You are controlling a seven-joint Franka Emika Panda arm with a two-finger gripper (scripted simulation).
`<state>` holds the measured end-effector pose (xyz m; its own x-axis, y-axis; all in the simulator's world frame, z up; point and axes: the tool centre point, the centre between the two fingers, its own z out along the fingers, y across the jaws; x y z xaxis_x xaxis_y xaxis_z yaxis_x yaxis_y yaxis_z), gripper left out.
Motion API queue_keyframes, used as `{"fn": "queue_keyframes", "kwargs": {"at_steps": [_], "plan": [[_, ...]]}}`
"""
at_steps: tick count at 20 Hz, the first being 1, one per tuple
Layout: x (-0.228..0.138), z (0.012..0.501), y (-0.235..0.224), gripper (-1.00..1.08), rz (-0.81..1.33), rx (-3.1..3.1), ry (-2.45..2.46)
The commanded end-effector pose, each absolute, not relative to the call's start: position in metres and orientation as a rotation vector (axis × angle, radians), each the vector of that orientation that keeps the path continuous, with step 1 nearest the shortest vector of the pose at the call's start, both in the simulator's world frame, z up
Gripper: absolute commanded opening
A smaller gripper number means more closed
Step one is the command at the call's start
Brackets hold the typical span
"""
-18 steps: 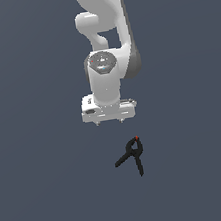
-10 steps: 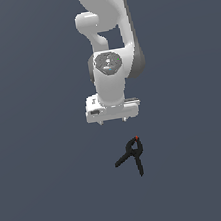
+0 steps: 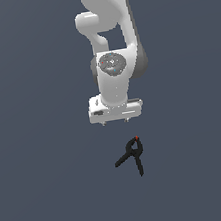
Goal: Pick up the object and move it to a goal position.
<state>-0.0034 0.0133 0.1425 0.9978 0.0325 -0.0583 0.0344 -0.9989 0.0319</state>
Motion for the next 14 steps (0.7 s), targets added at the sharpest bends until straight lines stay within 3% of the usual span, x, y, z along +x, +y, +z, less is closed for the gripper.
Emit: {"fn": "queue_keyframes", "kwargs": {"at_steps": [1, 14], "plan": [[0.000, 0.141, 0.015, 1.00, -0.087, 3.108, 0.029], [0.048, 0.113, 0.037, 1.00, -0.047, 3.106, -0.307]]}}
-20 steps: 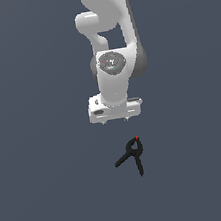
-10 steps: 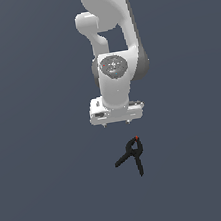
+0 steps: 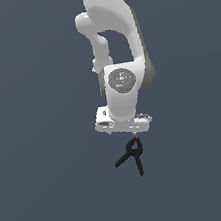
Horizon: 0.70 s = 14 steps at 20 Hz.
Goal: Pick up the object and move it to a goal position.
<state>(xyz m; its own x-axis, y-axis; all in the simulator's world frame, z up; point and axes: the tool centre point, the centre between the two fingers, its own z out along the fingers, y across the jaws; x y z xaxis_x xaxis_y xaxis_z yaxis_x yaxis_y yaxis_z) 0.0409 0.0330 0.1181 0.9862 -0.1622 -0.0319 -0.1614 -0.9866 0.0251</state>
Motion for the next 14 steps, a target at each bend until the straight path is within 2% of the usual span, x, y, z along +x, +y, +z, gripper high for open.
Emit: {"fn": "queue_keyframes", "kwargs": {"at_steps": [1, 14], "plan": [[0.053, 0.110, 0.040, 1.00, -0.043, 3.103, -0.345], [0.094, 0.075, 0.067, 1.00, -0.005, 3.062, -0.689]]}}
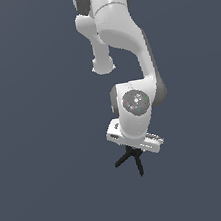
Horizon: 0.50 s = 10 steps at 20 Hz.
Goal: Pick up the object and move it to a goal position.
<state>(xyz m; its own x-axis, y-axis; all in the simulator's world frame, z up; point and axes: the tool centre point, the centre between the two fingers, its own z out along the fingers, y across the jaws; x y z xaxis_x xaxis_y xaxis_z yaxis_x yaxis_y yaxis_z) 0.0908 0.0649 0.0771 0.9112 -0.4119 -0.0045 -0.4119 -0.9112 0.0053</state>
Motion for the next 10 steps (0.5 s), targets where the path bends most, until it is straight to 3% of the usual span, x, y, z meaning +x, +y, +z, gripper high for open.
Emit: {"fn": "queue_keyframes", "kwargs": {"at_steps": [1, 10], "plan": [[0.0953, 0.0732, 0.0680, 1.00, -0.004, 3.060, -0.701], [0.0980, 0.0679, 0.0708, 1.00, -0.002, 3.055, -0.729]]}}
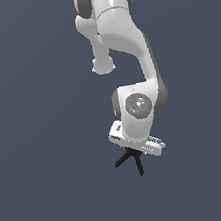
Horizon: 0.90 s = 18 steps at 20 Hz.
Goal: Pick up the object and move it to a goal position.
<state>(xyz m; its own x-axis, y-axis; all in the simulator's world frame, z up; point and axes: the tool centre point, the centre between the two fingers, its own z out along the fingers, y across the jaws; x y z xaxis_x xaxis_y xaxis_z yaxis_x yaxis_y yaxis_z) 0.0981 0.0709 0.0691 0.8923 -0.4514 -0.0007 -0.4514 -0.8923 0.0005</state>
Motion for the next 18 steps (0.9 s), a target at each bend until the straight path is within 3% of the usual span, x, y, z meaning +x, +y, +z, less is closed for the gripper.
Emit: {"fn": "queue_keyframes", "kwargs": {"at_steps": [1, 16, 17, 18], "plan": [[0.098, 0.066, 0.071, 1.00, -0.002, 3.055, -0.729], [0.099, 0.019, 0.071, 1.00, 0.000, 3.054, -0.736], [0.099, 0.019, 0.071, -1.00, 0.000, 3.054, -0.736], [0.099, 0.019, 0.071, -1.00, 0.000, 3.054, -0.736]]}}
